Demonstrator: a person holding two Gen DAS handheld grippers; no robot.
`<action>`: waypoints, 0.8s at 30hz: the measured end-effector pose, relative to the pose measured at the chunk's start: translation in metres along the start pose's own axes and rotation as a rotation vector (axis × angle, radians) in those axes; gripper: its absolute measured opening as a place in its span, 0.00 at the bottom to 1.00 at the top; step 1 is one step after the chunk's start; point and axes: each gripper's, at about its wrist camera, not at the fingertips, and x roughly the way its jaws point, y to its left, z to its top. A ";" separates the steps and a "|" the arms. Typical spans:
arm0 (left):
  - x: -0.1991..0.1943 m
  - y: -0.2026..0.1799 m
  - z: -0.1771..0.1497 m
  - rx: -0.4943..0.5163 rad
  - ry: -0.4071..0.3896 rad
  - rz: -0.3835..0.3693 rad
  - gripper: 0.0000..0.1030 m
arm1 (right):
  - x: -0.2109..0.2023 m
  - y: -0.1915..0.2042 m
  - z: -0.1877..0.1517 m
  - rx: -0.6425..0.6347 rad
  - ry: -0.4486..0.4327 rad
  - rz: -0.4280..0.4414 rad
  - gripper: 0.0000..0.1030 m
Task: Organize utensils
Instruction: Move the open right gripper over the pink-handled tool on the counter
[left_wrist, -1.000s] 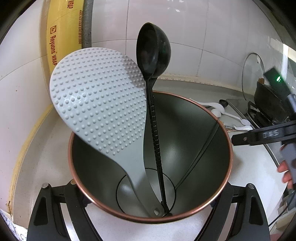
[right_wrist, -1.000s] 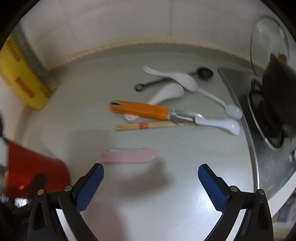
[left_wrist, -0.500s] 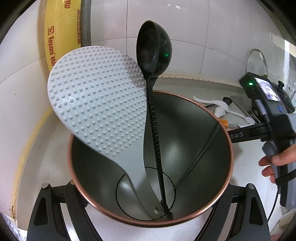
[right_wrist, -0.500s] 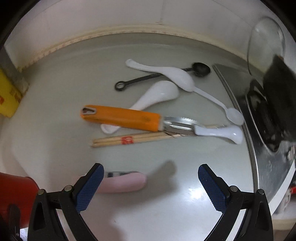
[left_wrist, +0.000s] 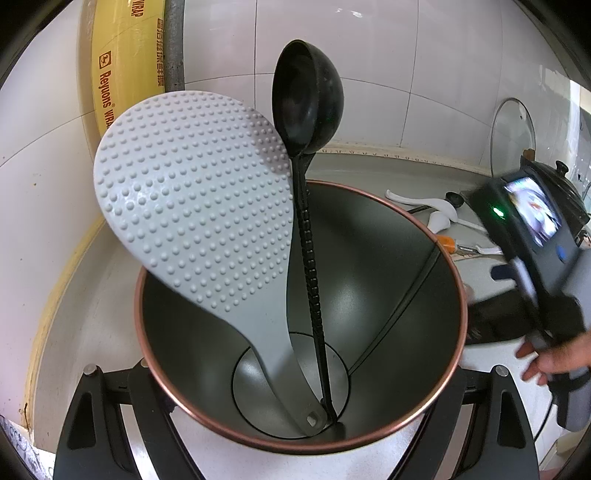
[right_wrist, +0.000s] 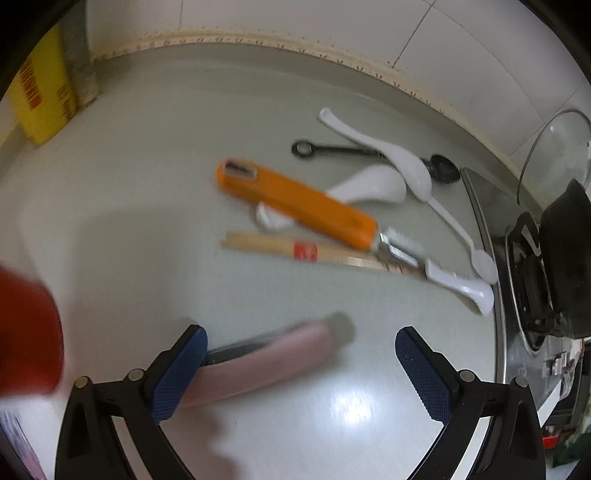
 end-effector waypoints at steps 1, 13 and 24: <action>0.000 0.000 0.000 0.001 0.000 0.000 0.88 | -0.002 -0.003 -0.007 -0.002 0.001 0.002 1.00; 0.000 0.001 0.000 0.000 -0.004 -0.002 0.88 | -0.012 -0.053 -0.068 0.091 0.065 -0.003 1.00; -0.001 0.004 0.000 -0.003 -0.001 -0.007 0.88 | -0.020 -0.032 -0.038 0.000 -0.003 0.115 1.00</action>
